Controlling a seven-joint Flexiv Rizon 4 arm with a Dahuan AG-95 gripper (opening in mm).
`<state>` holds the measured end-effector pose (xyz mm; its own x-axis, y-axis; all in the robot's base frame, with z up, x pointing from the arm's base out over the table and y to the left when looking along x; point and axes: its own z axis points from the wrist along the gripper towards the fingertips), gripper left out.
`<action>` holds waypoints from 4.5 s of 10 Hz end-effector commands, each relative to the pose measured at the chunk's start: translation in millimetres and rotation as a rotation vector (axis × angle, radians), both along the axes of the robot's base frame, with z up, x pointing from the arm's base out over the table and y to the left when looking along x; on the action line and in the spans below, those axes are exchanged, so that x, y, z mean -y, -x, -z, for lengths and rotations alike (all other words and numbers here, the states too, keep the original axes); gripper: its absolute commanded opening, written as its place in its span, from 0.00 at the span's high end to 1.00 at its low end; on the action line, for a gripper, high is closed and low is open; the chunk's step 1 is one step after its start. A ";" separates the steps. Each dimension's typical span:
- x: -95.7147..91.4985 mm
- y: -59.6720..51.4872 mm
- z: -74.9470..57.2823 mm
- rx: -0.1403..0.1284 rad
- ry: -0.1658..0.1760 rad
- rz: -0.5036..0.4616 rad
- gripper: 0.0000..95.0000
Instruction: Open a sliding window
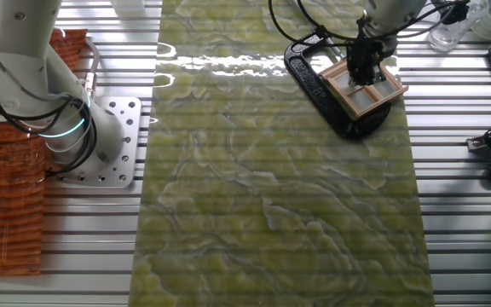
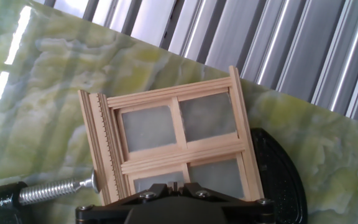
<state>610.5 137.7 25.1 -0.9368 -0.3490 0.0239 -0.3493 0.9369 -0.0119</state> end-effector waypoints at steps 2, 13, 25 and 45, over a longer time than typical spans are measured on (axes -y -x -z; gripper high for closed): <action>0.5 0.0 1.5 -0.002 -0.007 -0.011 1.00; 0.9 -0.6 4.1 -0.003 -0.005 -0.011 1.00; 2.0 -0.8 5.1 -0.002 -0.001 -0.012 1.00; 12.2 -4.5 4.5 -0.002 -0.003 -0.021 1.00</action>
